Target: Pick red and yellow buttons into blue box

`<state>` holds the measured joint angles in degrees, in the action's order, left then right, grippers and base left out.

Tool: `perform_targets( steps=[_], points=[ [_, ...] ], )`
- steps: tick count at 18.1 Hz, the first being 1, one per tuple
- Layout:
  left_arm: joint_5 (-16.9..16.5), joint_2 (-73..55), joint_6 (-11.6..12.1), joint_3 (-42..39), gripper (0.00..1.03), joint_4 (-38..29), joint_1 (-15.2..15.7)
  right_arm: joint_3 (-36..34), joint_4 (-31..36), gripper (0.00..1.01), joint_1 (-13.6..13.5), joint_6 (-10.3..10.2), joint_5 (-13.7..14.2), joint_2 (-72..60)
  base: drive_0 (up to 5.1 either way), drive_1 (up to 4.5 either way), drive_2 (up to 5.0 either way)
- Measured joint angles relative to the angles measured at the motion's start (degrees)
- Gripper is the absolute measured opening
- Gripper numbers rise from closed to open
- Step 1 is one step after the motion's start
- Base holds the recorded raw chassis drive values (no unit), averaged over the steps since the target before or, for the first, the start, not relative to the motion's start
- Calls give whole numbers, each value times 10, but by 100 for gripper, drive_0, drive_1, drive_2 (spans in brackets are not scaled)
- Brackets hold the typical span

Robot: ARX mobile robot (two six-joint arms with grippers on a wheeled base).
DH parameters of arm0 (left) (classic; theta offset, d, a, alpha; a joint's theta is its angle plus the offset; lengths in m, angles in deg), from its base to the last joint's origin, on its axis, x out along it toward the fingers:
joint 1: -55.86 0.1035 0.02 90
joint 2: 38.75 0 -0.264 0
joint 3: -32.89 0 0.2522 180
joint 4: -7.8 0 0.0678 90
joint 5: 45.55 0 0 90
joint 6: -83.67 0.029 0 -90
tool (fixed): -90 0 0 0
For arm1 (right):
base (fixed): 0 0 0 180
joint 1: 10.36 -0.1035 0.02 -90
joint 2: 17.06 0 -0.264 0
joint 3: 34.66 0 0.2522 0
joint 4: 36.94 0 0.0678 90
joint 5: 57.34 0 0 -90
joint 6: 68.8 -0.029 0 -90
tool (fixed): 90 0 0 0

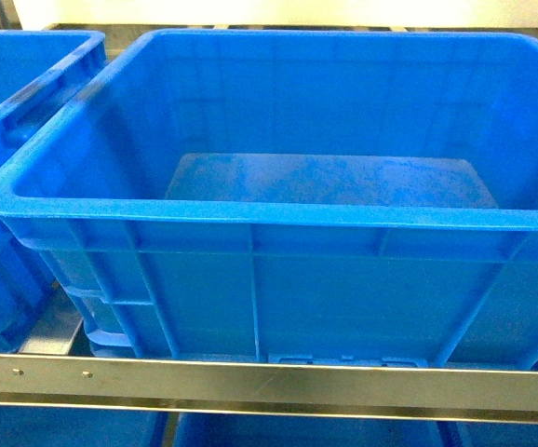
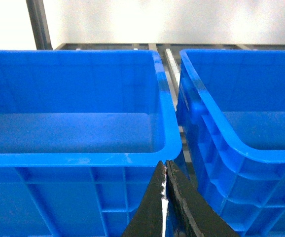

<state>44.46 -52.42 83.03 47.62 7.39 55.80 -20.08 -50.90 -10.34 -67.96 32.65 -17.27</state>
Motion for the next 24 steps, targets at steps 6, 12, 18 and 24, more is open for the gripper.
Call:
perform_targets(
  steps=[6,12,18,24],
  points=[
    [0,48,0,-1,2,59,0,0,0,2,0,0,0,0,0,0,0],
    [0,131,0,-1,2,144,0,0,-1,2,0,0,0,0,0,0,0],
    [0,131,0,-1,32,144,0,0,0,34,0,0,0,0,0,0,0],
    [0,131,0,-1,92,144,0,0,0,94,0,0,0,0,0,0,0]
  ],
)
